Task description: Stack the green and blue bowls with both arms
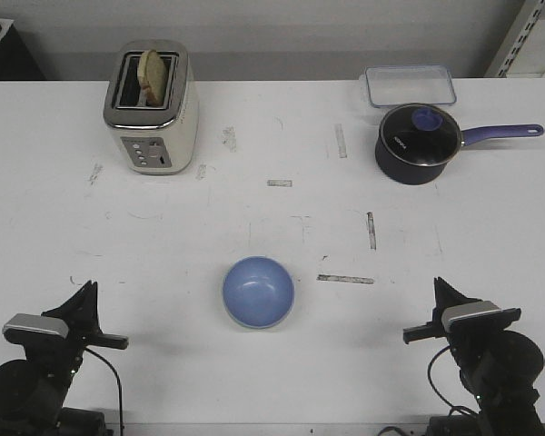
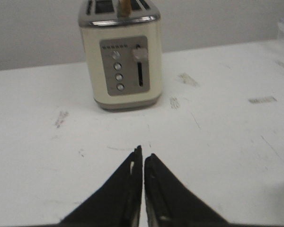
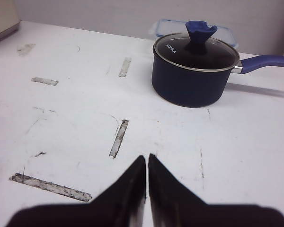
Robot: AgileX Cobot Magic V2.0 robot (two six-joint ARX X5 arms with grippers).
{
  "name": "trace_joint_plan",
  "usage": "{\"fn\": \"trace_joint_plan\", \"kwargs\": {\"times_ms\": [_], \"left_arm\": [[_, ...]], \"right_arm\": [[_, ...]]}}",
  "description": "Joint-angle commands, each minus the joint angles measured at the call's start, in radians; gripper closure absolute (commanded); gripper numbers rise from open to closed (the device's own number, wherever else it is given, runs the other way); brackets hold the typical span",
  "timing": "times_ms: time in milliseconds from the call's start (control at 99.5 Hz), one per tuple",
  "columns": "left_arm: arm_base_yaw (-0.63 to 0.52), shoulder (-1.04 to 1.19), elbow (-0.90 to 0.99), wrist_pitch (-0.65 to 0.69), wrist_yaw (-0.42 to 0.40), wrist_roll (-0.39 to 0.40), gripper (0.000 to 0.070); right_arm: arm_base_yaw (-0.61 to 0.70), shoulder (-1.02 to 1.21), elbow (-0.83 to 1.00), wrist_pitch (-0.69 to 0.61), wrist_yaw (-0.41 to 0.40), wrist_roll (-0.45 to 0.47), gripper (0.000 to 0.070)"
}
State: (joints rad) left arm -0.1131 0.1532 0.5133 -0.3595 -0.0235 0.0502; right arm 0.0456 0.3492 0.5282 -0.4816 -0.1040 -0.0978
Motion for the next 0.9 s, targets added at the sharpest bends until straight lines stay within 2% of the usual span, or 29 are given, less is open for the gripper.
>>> {"fn": "trace_joint_plan", "kwargs": {"times_ms": [0, 201, 392, 473, 895], "left_arm": [[0.030, -0.023, -0.044, 0.063, -0.002, -0.021, 0.0699], [0.129, -0.142, -0.295, 0.259, -0.002, -0.019, 0.0699], [0.140, -0.150, -0.499, 0.462, -0.002, -0.018, 0.0699], [0.138, -0.150, -0.501, 0.429, 0.003, -0.017, 0.0699], [0.138, -0.150, -0.501, 0.459, 0.001, -0.017, 0.0699]], "right_arm": [[0.001, 0.005, 0.007, 0.010, 0.000, -0.004, 0.0699], [0.001, 0.005, 0.007, 0.010, 0.000, -0.004, 0.0699], [0.001, 0.004, 0.007, 0.013, 0.000, -0.005, 0.0699], [0.001, 0.004, 0.008, 0.016, 0.000, -0.004, 0.0699], [0.001, 0.004, 0.008, 0.025, 0.000, -0.004, 0.0699]]}}
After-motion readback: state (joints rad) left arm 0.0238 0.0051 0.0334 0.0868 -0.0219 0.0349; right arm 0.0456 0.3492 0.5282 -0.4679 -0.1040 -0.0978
